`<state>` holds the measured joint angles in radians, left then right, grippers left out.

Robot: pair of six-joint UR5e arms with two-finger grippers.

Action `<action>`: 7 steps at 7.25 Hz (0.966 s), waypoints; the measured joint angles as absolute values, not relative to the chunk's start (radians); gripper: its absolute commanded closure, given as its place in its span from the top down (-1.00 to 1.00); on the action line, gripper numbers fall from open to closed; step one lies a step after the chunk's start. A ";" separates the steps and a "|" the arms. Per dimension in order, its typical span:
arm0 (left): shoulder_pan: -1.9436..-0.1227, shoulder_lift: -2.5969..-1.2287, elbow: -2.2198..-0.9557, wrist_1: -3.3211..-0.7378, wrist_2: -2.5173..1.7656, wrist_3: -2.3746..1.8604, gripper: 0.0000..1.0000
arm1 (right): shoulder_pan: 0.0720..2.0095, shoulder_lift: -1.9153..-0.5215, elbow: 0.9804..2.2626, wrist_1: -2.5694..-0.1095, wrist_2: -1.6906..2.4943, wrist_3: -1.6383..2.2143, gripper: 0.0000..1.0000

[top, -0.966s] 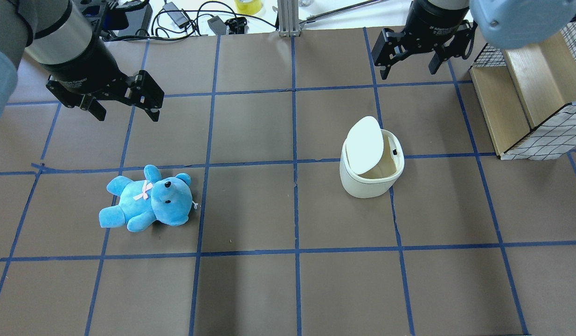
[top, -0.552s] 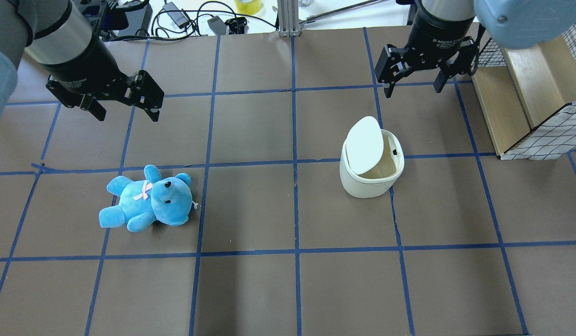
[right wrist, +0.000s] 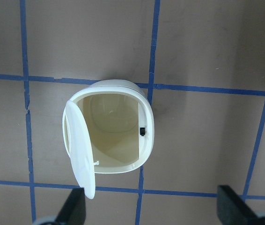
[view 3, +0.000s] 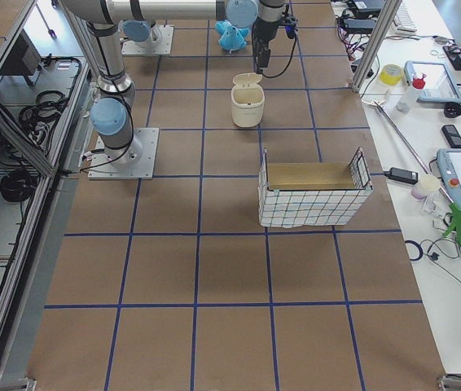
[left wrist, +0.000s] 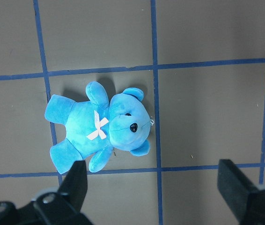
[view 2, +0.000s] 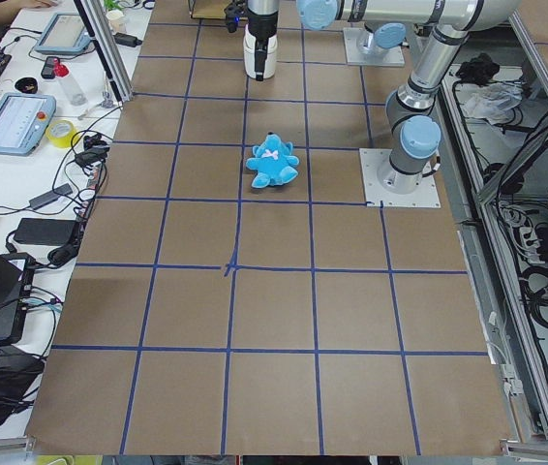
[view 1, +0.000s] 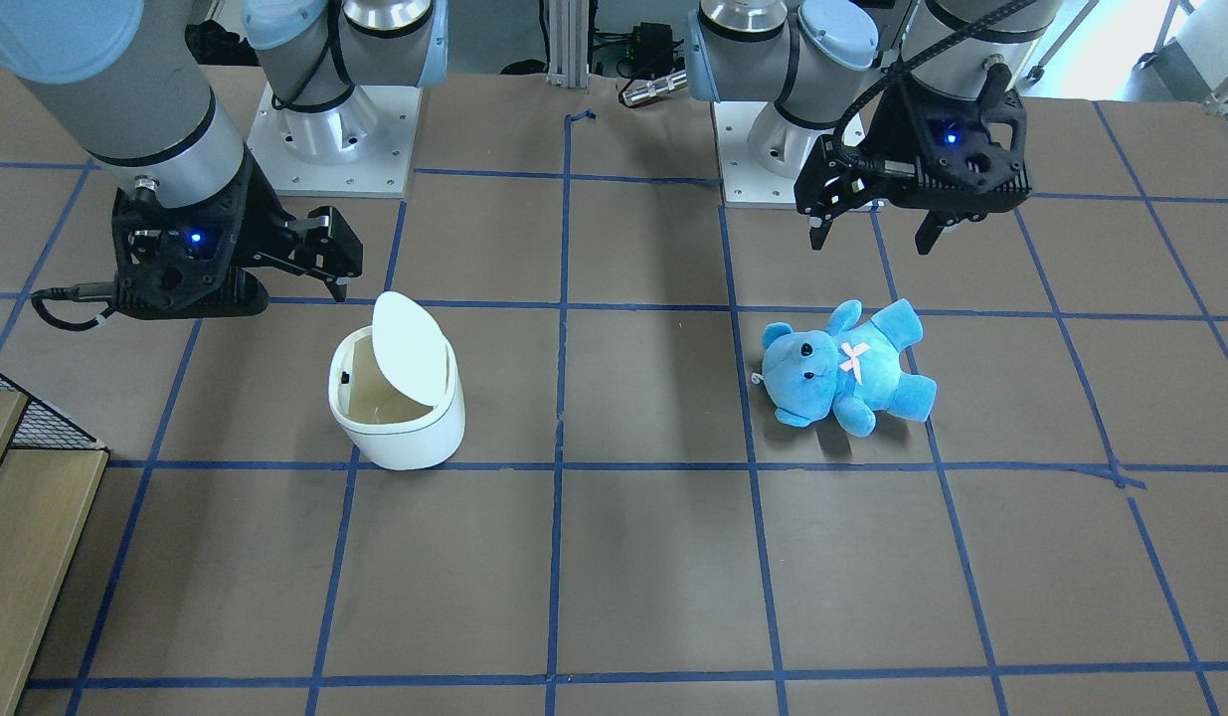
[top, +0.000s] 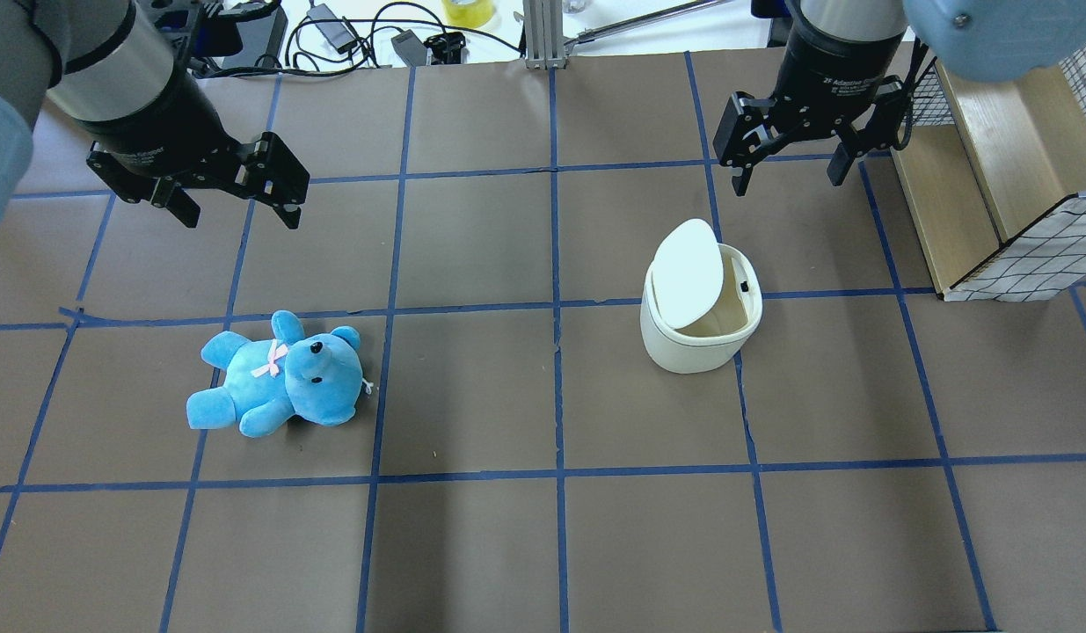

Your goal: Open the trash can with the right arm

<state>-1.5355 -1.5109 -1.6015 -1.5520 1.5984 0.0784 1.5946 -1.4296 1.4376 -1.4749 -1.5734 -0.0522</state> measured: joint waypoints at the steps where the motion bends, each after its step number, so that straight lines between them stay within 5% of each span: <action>1: -1.536 -1.511 -1.601 -1.552 1.598 0.078 1.00 | 1.595 -1.430 1.437 -1.474 -1.576 -0.052 1.00; 7: -1.535 -1.511 -1.601 -1.552 1.598 0.079 1.00 | 1.595 -1.466 1.439 -1.474 -1.607 -0.020 1.00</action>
<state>-1.5353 -1.5109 -1.6015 -1.5524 1.5984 0.0790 1.5946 -1.4662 1.4386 -1.4741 -1.6070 -0.0197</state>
